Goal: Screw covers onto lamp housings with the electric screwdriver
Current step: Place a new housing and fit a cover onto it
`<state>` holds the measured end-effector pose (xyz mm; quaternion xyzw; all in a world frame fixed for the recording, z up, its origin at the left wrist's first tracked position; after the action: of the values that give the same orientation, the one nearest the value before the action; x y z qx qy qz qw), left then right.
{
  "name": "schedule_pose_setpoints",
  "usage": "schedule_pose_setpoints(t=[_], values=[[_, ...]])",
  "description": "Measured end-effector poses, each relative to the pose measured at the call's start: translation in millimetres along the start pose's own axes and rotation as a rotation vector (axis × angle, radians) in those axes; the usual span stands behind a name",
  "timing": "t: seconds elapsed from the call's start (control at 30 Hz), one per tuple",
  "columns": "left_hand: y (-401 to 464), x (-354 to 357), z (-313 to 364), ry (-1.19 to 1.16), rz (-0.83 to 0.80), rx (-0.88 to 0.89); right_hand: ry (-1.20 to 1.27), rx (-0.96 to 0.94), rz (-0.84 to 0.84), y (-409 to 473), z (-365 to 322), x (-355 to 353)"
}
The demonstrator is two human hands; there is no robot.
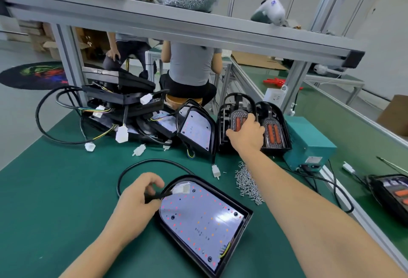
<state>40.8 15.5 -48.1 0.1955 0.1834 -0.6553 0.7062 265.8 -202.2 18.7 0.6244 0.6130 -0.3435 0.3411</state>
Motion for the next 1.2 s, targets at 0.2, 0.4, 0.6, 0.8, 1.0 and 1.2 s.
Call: schedule_pose_setpoints(t=[0.2, 0.4, 0.6, 0.8, 1.0, 1.2], values=[[-6, -16, -2, 0.091, 0.036, 0.198, 0.233, -0.274, -0.057, -52, -24, -39], [-8, -20, 8, 0.717, 0.033, 0.219, -0.090, -0.559, -0.339, -180, -36, -33], [1, -8, -12, 0.653, -0.123, 0.071, -0.414, -0.573, -0.447, -231, -7, -1], [-1, -4, -15, 0.508, -0.386, 0.014, -0.507, -0.599, -0.420, -228, -2, 19], [-6, -8, -5, -0.036, -0.187, -0.123, -0.502, -0.612, -0.413, -226, -2, 29], [7, 16, -3, 0.047, -0.238, -0.335, -0.389, -0.625, -0.419, -228, 11, 34]])
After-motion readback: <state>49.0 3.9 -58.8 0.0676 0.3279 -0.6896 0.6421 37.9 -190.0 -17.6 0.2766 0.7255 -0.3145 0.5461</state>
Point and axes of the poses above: each hand's wrist, its own y-axis towards the middle knuckle, its own x-axis out of the palm, z = x × y, the point moved 6 cm from there along y, towards the middle knuckle, and after that the axes turned 15 degrees about -z, right-handed, at the moved point
